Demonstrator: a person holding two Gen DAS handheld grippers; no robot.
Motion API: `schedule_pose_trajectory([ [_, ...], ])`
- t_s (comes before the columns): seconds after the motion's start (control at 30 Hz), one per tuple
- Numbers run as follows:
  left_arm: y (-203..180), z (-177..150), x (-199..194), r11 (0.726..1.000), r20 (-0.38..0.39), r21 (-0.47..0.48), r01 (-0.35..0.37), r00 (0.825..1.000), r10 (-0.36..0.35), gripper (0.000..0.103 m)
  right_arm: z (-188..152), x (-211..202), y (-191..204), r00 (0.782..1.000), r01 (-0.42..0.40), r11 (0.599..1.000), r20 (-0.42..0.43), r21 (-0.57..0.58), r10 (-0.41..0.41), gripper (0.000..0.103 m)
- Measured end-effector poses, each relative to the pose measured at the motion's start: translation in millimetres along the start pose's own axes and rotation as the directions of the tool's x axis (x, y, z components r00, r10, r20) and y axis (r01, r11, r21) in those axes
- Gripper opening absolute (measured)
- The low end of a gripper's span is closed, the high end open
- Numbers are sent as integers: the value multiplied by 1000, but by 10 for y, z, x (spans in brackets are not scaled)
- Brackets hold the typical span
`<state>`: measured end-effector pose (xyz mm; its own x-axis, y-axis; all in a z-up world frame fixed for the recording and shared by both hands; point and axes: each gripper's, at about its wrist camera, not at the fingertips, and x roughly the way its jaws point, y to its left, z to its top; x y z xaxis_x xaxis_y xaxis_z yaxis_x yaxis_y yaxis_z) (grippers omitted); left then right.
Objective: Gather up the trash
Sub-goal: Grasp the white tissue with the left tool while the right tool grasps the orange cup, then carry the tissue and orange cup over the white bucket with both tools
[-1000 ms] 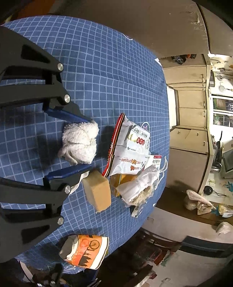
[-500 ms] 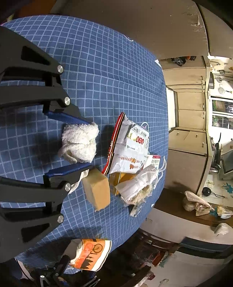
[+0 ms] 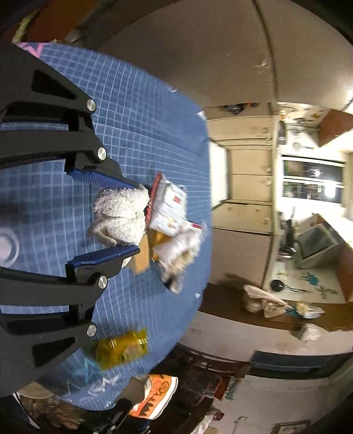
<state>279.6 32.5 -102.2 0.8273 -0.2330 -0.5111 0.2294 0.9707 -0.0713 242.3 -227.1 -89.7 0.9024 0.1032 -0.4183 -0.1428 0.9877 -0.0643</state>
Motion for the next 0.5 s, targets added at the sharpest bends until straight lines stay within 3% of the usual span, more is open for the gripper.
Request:
schedule_pose_trajectory([
  [0.3,-767,-24,-711,993,144,62,-98,986,88,39,-61,-543,-192,989,132,986,46,99,-137,83],
  [0.5,-1247,-67,-932,993,172,113,-41,985,21,39,-128,-1000,-381,976,196,969,70,153,-208,83],
])
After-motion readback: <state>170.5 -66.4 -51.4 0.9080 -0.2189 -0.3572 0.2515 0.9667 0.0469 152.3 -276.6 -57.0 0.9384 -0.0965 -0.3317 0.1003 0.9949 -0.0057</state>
